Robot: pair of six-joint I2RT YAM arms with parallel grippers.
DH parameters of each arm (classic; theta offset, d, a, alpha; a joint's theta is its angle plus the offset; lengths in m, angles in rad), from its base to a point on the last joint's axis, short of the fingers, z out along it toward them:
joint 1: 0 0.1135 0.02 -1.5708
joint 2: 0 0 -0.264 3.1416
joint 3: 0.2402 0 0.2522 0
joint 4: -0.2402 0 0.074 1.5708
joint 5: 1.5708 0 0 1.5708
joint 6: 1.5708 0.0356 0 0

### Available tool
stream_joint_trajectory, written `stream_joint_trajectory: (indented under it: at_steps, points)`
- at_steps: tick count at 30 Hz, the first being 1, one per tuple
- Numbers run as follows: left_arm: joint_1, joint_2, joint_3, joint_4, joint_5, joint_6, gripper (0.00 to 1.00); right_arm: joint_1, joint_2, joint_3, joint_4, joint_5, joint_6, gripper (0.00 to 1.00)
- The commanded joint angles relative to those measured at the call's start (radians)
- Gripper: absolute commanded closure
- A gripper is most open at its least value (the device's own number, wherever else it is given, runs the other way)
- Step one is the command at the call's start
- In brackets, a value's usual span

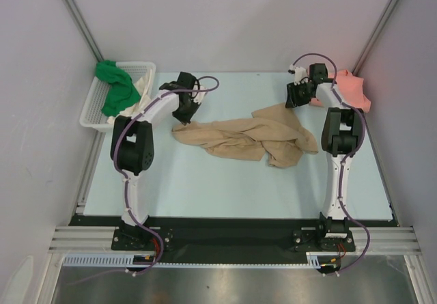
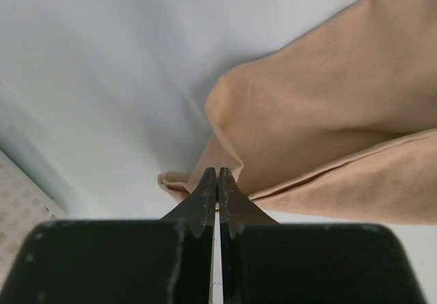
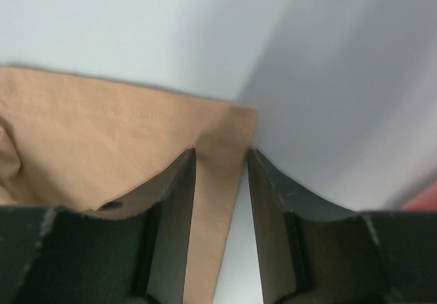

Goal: Fold and stack the t-shirts
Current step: Flatten the tshirt out

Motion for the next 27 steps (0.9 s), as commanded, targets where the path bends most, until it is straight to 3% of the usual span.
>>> stream_joint_trajectory:
  at_steps: [1,12,16,17,19,23,27]
  points:
    - [-0.03,-0.003,0.038,0.01,0.005,-0.016,1.0,0.026,0.047,0.051,0.006,0.011,0.017,0.59]
    - [-0.035,-0.006,0.032,0.01,0.005,-0.018,1.0,0.07,0.099,0.093,0.011,0.131,0.033,0.61]
    - [-0.035,-0.005,0.033,0.008,0.002,-0.018,0.99,0.07,0.087,0.079,0.011,0.134,0.03,0.72]
    - [-0.035,-0.006,0.035,0.008,0.001,-0.018,0.99,0.072,0.079,0.073,0.014,0.142,0.029,0.86]
    - [-0.035,-0.011,0.035,0.01,-0.009,-0.016,1.0,0.072,0.05,0.052,0.023,0.16,0.029,1.0]
    - [-0.035,-0.015,0.085,0.013,-0.036,-0.013,1.0,0.058,-0.04,0.021,0.045,0.203,0.027,1.0]
    - [-0.044,0.001,0.282,-0.048,-0.044,-0.007,1.0,0.05,-0.203,-0.011,0.064,0.238,-0.002,1.0]
